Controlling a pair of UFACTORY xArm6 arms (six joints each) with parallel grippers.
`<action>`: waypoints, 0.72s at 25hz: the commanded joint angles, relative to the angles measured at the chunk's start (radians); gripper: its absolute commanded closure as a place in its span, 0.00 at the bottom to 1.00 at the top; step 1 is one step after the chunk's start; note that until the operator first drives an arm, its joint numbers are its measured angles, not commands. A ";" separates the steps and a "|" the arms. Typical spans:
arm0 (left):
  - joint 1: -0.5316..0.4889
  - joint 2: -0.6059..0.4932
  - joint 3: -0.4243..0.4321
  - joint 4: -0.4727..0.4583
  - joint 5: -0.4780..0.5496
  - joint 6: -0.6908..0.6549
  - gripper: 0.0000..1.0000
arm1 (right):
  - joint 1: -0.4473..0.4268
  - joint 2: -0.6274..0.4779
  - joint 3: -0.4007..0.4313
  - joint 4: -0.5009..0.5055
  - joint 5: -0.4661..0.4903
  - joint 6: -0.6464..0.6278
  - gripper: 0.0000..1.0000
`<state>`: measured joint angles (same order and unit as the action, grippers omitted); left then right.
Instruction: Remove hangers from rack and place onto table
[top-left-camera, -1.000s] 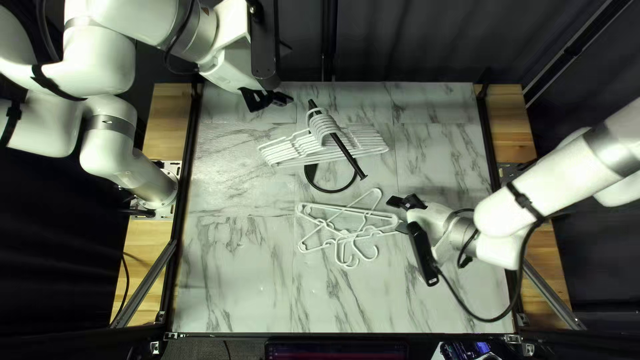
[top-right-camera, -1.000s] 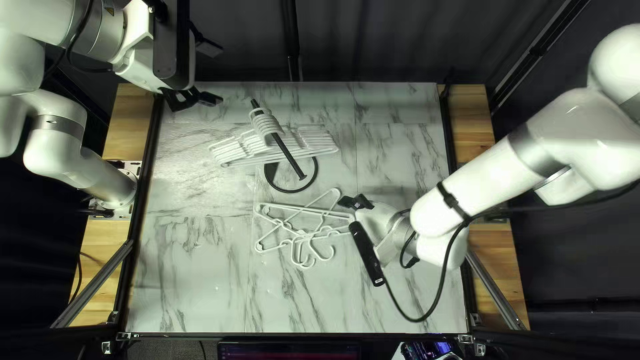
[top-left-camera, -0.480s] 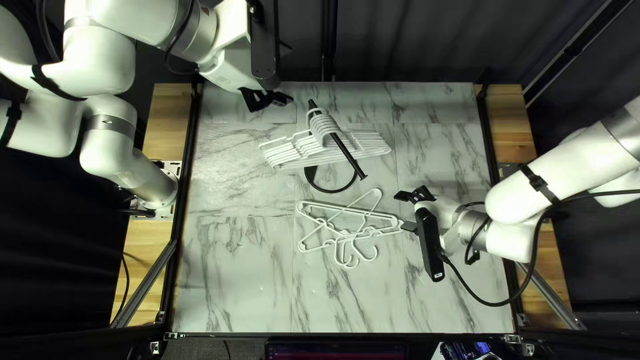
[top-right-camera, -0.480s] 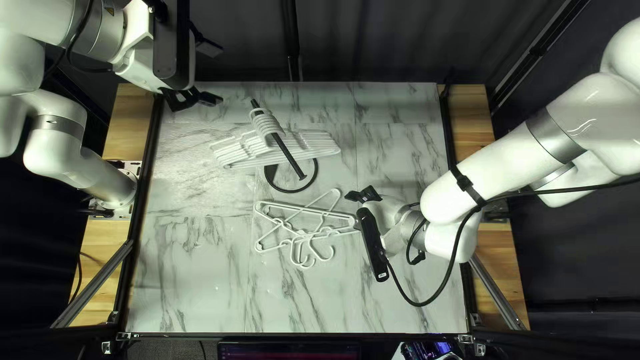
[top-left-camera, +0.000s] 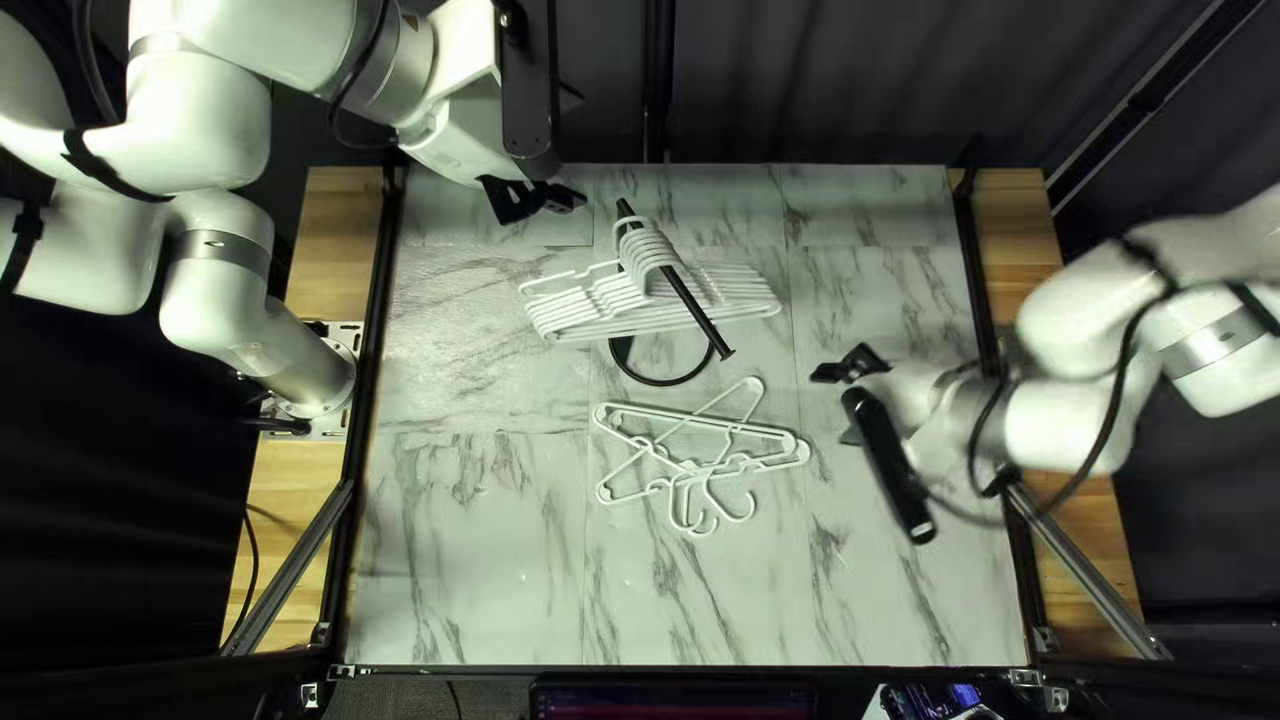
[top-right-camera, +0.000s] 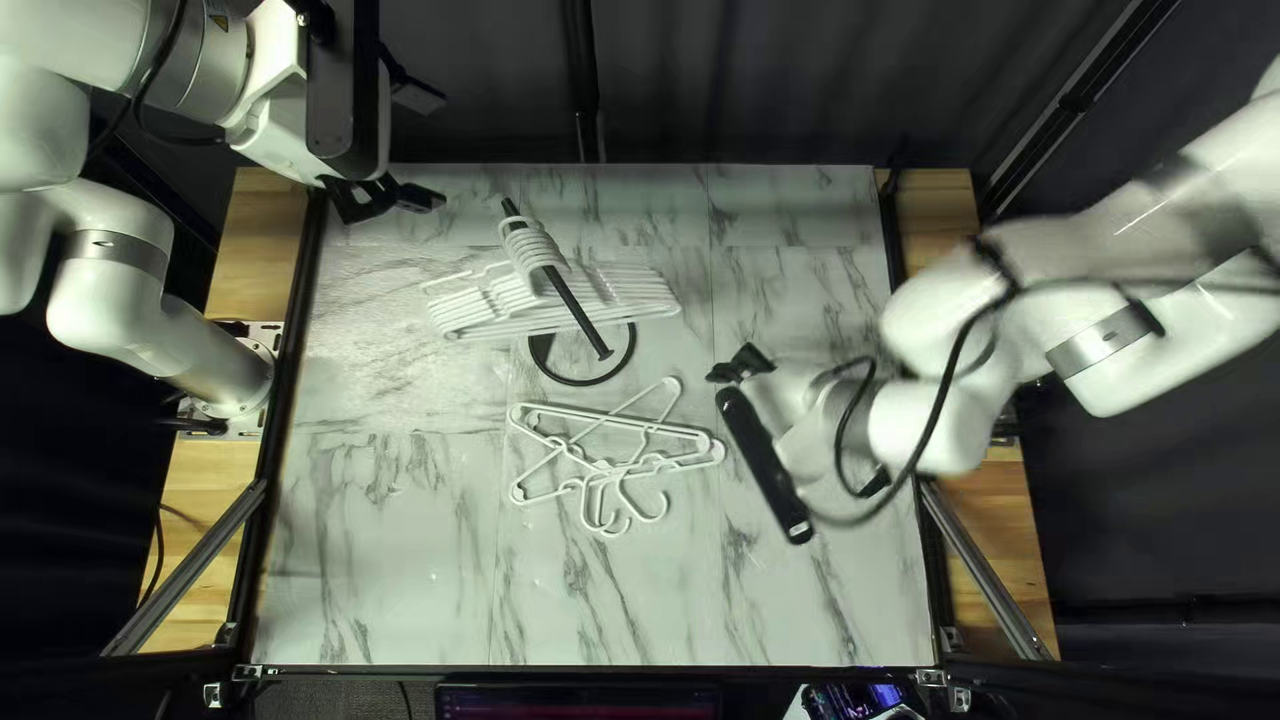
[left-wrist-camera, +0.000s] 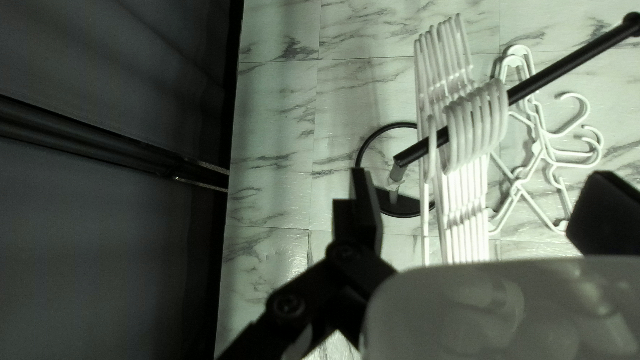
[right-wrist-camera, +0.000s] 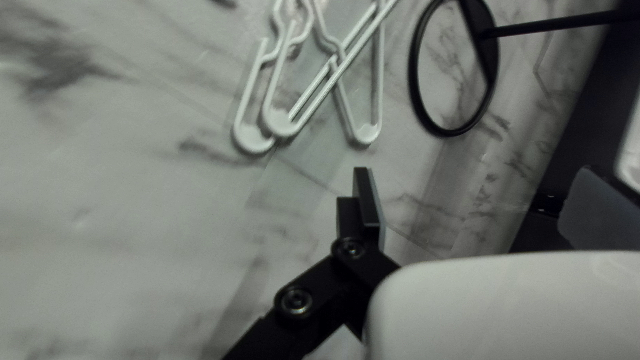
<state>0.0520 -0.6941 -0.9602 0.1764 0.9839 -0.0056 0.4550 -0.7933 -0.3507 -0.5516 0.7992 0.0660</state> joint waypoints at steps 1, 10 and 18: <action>0.000 0.000 0.000 0.000 0.000 0.000 0.00 | -0.040 -0.082 0.010 0.110 0.030 -0.109 0.00; 0.000 0.000 0.000 0.000 0.000 0.000 0.00 | -0.053 -0.126 -0.022 0.167 0.100 -0.198 0.00; 0.000 0.000 0.000 0.000 0.000 0.000 0.00 | -0.285 -0.200 -0.326 0.425 0.479 -0.572 0.00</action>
<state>0.0520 -0.6941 -0.9602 0.1764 0.9839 -0.0056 0.2873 -0.9782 -0.5640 -0.2287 1.1485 -0.3603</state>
